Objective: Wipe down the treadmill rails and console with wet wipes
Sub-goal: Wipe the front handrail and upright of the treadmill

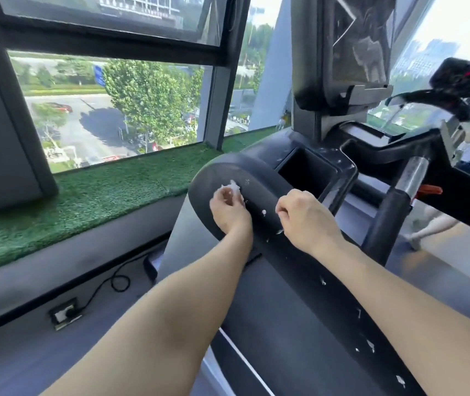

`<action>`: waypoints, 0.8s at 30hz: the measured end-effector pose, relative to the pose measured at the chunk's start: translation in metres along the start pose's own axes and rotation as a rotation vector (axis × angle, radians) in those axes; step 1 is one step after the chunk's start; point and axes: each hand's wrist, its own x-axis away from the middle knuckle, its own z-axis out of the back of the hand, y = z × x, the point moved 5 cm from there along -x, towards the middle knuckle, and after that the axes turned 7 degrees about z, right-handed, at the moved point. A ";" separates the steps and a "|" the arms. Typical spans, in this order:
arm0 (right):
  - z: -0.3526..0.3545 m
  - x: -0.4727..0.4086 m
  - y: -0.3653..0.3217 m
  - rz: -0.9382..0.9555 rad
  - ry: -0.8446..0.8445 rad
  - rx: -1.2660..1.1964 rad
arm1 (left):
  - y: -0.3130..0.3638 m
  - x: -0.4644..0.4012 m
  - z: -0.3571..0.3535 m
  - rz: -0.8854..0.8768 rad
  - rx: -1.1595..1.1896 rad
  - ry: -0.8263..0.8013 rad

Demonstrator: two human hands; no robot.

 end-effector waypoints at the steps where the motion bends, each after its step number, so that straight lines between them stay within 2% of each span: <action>1: -0.001 -0.001 0.000 0.000 -0.002 0.008 | 0.003 -0.013 0.001 0.008 -0.006 0.015; 4: -0.003 -0.003 0.000 0.023 -0.003 0.026 | -0.004 -0.038 -0.001 0.045 -0.020 0.003; 10: -0.008 -0.002 -0.001 0.109 0.067 0.113 | -0.030 0.007 -0.006 0.046 0.037 -0.088; 15: -0.010 0.003 -0.011 0.213 0.152 0.163 | -0.008 -0.050 -0.002 0.143 0.124 0.002; 19: -0.009 0.005 -0.009 0.211 0.182 0.180 | -0.005 -0.039 0.005 0.065 0.071 0.004; 24: -0.014 0.002 0.000 0.236 0.175 0.191 | -0.036 -0.005 0.003 0.053 0.025 -0.122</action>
